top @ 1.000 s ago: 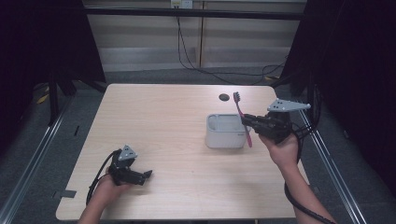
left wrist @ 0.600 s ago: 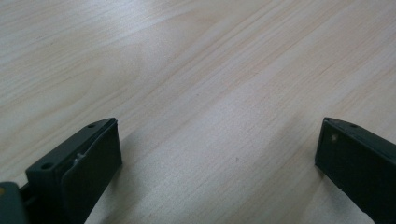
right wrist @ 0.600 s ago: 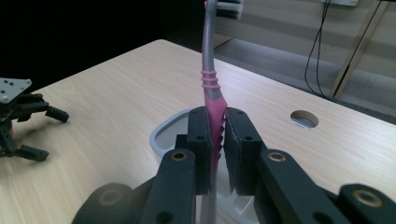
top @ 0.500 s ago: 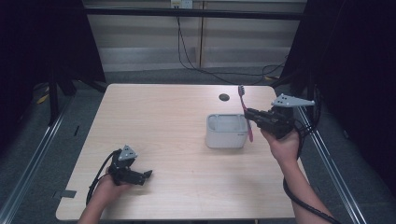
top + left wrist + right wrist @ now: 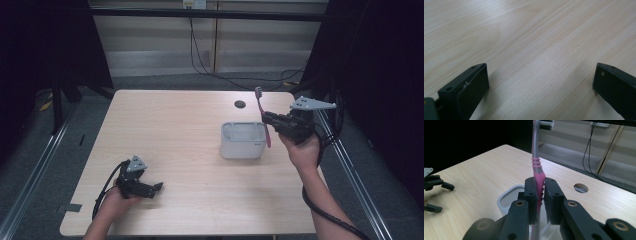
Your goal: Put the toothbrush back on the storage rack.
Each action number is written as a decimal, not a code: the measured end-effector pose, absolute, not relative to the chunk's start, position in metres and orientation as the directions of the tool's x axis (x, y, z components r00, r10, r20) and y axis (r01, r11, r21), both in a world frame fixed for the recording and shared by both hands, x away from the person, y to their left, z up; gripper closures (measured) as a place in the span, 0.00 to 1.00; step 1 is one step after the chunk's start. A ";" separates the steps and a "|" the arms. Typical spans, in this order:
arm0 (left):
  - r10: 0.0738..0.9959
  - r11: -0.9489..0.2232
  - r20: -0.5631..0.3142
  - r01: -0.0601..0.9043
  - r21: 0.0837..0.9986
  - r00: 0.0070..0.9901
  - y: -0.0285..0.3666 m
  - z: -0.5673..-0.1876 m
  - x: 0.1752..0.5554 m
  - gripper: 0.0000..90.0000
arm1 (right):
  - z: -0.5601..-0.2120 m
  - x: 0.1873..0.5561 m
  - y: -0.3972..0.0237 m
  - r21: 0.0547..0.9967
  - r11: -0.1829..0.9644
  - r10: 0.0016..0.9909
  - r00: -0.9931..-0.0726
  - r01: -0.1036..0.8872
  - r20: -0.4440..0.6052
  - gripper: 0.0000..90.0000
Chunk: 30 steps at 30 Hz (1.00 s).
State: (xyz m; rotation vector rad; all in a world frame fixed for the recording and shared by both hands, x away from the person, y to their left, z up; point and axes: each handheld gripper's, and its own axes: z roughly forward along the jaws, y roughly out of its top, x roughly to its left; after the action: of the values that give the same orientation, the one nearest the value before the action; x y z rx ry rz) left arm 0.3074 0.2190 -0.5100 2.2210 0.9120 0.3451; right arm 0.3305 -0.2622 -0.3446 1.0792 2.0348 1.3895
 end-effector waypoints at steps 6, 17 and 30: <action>0.698 -0.506 -0.018 0.511 0.695 0.716 0.219 -0.510 0.307 0.00 | -0.344 0.335 -0.263 0.922 0.170 0.810 -0.583 0.347 0.069 0.91; 0.698 -0.506 -0.018 0.511 0.695 0.716 0.219 -0.510 0.307 0.00 | -0.340 0.341 -0.263 0.927 0.167 0.820 -0.569 0.337 0.059 0.91; 0.698 -0.506 -0.018 0.511 0.695 0.716 0.219 -0.510 0.307 0.00 | -0.342 0.348 -0.258 0.931 0.159 0.828 -0.558 0.329 0.056 0.91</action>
State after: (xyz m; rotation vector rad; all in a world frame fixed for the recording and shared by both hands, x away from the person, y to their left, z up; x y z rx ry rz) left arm 0.3074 0.2189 -0.5100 2.2209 0.9122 0.3451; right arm 0.3478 -0.2578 -0.3420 1.0955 1.9671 1.3907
